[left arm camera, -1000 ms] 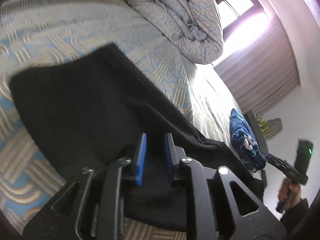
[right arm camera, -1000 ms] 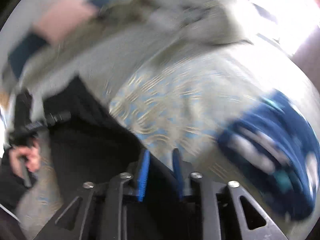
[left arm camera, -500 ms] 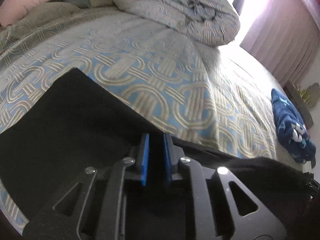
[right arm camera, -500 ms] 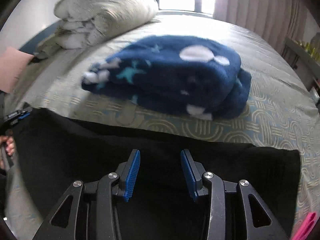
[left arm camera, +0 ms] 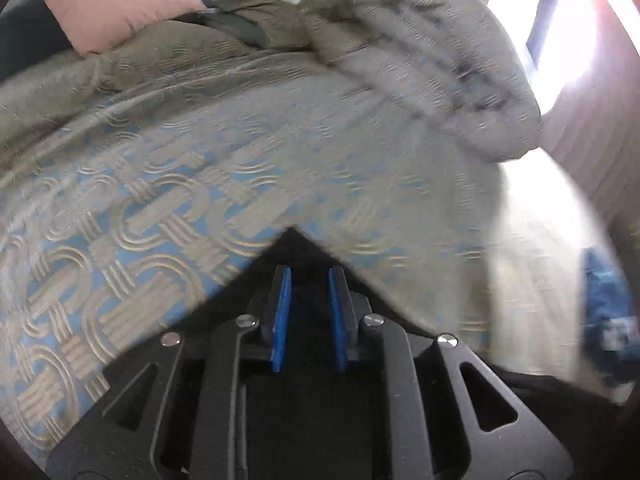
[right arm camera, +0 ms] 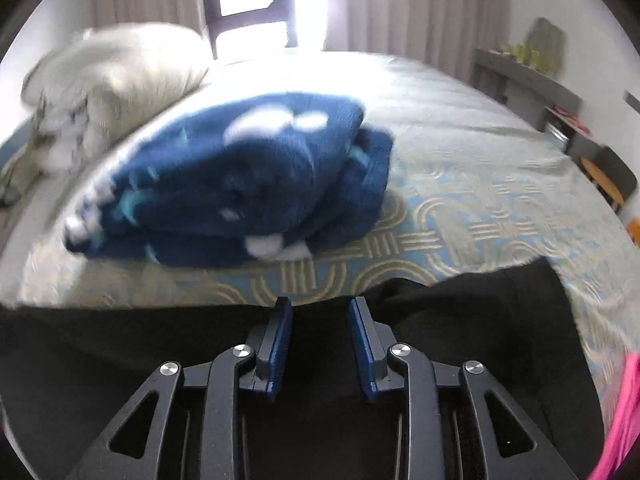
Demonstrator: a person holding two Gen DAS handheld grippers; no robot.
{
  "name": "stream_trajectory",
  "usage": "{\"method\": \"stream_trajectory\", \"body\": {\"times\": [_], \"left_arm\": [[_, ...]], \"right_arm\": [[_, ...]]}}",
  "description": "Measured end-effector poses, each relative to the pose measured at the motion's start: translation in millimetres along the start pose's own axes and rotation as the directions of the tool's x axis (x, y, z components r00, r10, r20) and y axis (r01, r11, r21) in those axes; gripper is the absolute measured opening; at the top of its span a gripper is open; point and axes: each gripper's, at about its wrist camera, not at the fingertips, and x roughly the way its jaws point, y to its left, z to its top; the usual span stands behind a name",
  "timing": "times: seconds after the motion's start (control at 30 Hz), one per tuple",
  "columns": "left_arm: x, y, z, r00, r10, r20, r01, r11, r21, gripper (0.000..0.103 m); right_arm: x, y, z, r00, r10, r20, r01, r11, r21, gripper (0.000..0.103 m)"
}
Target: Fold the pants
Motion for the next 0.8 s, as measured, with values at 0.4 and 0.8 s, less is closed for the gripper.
{"method": "stream_trajectory", "body": {"times": [0.4,0.8], "left_arm": [[39,-60,-44,0.984,-0.124,-0.129,0.141,0.981,0.136,0.006],[54,-32,19,0.991,0.116,-0.059,-0.099,0.966,0.238,0.024]], "right_arm": [[18,116,-31,0.999,0.036,-0.037,-0.042,0.982,-0.185,0.041],[32,38,-30,0.996,-0.085,-0.039,0.085,0.996,0.000,0.042]]}}
